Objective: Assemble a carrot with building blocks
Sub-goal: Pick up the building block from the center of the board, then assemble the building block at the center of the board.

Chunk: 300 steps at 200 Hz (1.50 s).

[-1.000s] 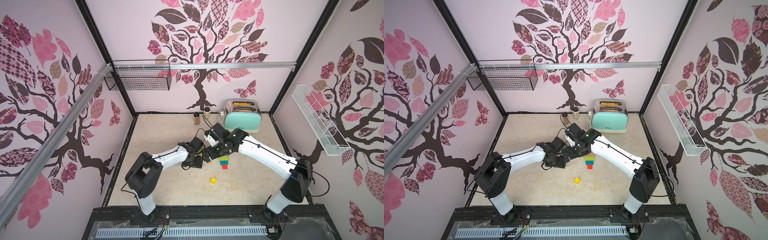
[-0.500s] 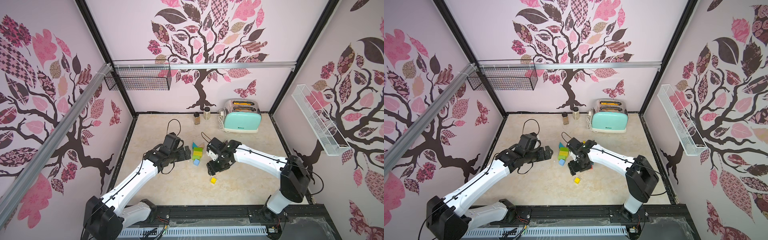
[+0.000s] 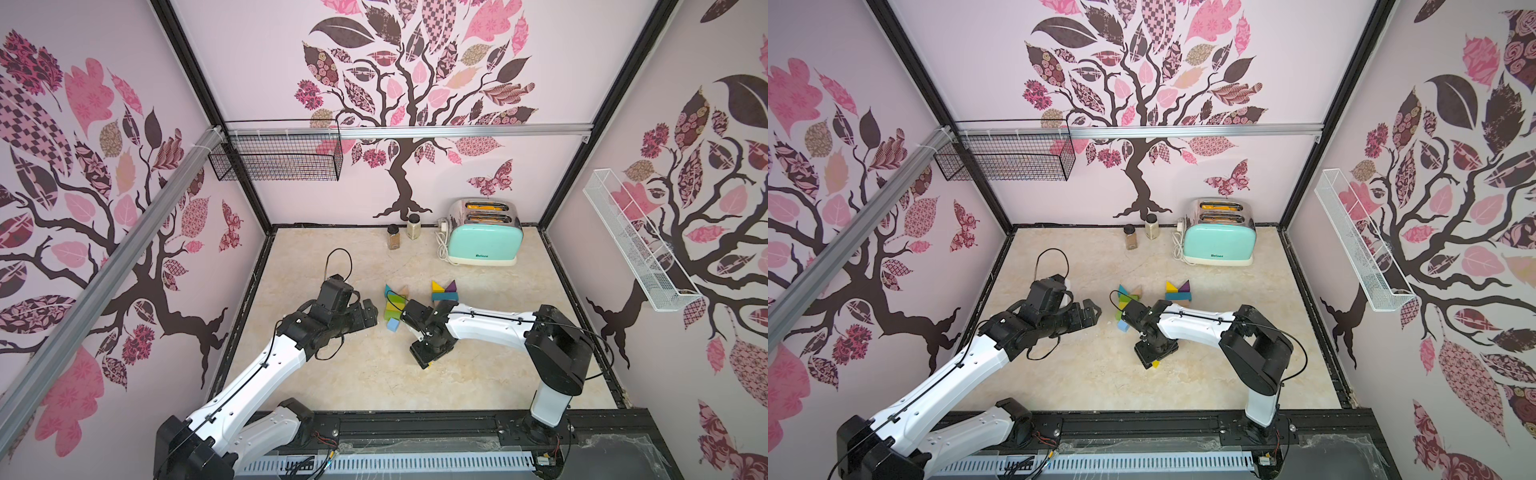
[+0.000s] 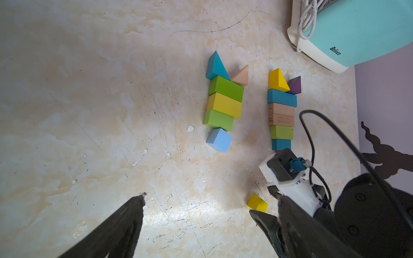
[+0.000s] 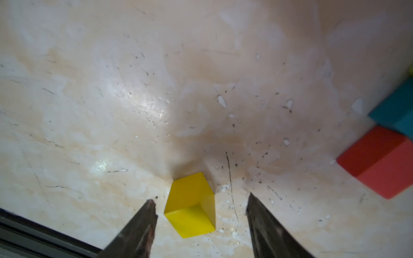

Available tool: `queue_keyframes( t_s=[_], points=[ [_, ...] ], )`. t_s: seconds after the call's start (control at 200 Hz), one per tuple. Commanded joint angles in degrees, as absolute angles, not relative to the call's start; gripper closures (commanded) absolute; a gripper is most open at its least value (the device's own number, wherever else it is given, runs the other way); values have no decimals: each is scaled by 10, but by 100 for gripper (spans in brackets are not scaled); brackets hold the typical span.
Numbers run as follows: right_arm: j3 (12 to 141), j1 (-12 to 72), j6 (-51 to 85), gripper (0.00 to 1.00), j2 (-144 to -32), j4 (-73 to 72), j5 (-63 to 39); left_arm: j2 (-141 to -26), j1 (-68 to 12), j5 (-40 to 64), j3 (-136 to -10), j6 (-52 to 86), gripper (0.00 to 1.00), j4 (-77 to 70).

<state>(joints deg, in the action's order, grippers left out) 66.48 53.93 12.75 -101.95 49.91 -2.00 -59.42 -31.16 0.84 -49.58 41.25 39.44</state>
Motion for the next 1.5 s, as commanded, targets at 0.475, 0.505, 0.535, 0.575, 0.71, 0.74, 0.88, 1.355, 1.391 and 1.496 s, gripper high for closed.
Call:
queue_keyframes(
  t_s=[0.475,0.505,0.535,0.575,0.71,0.74,0.88,1.355,1.391,1.496],
  points=[
    [698,551,140,73,-1026,515,-37,-560,-311,7,-475,426,2,395],
    [713,550,145,73,-1031,525,-38,-557,-311,6,-475,426,2,397],
    [728,550,150,73,-1036,534,-39,-553,-311,5,-476,425,2,400],
    [749,550,159,73,-1042,545,-40,-547,-311,4,-476,422,2,404],
    [829,550,209,73,-1074,582,-55,-525,-312,0,-481,414,2,420],
    [845,550,225,73,-1085,587,-59,-520,-312,-1,-481,413,2,422],
    [904,550,285,74,-1145,588,-106,-503,-311,1,-477,410,2,428],
    [970,550,446,78,-1224,535,-54,-474,-311,13,-470,395,2,439],
    [977,550,451,78,-1227,539,-40,-474,-311,14,-471,393,2,439],
    [1002,549,460,78,-1240,554,-10,-475,-312,19,-470,390,2,439]
  ],
)
